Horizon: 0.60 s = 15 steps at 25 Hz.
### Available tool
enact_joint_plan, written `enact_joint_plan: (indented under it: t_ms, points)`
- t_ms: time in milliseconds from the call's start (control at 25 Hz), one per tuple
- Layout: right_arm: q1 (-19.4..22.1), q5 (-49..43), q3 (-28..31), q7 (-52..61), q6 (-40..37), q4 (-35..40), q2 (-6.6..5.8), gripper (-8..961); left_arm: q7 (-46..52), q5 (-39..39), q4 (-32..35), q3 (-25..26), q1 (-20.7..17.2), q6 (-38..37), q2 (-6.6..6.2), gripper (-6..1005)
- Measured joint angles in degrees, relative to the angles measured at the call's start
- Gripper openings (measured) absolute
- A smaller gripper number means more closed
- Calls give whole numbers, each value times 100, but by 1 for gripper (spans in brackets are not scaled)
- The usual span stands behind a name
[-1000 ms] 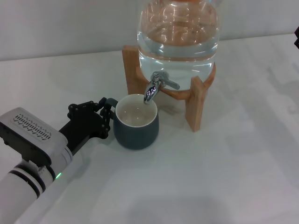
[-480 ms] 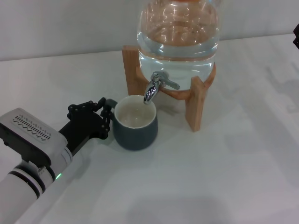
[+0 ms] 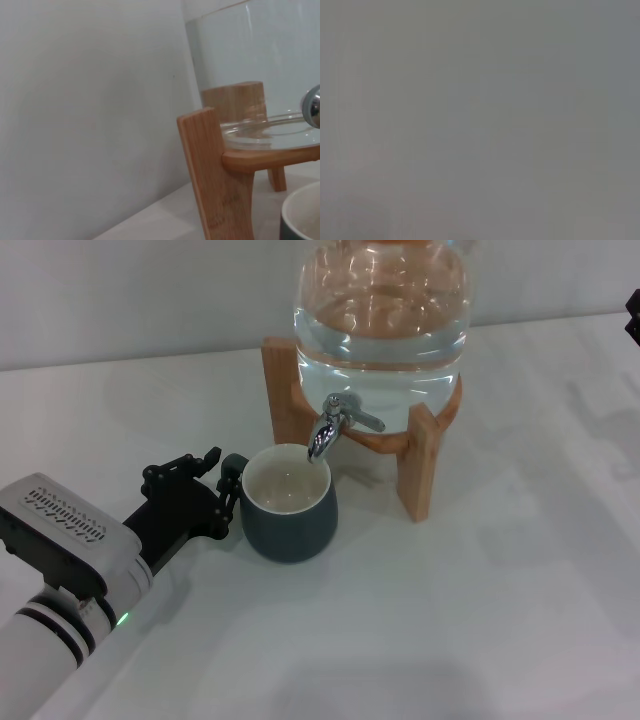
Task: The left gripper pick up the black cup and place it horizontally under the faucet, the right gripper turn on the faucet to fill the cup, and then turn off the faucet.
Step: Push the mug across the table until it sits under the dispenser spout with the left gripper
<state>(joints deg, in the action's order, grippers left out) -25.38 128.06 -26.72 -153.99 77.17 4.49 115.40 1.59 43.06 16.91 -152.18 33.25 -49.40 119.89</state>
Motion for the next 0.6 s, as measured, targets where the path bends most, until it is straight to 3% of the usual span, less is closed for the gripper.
enact_joint_plan:
  t_ms: [600]
  points:
    - [-37, 0, 0, -9, -6, 0, 0, 844, 137, -61, -10, 0, 50, 118, -9, 330]
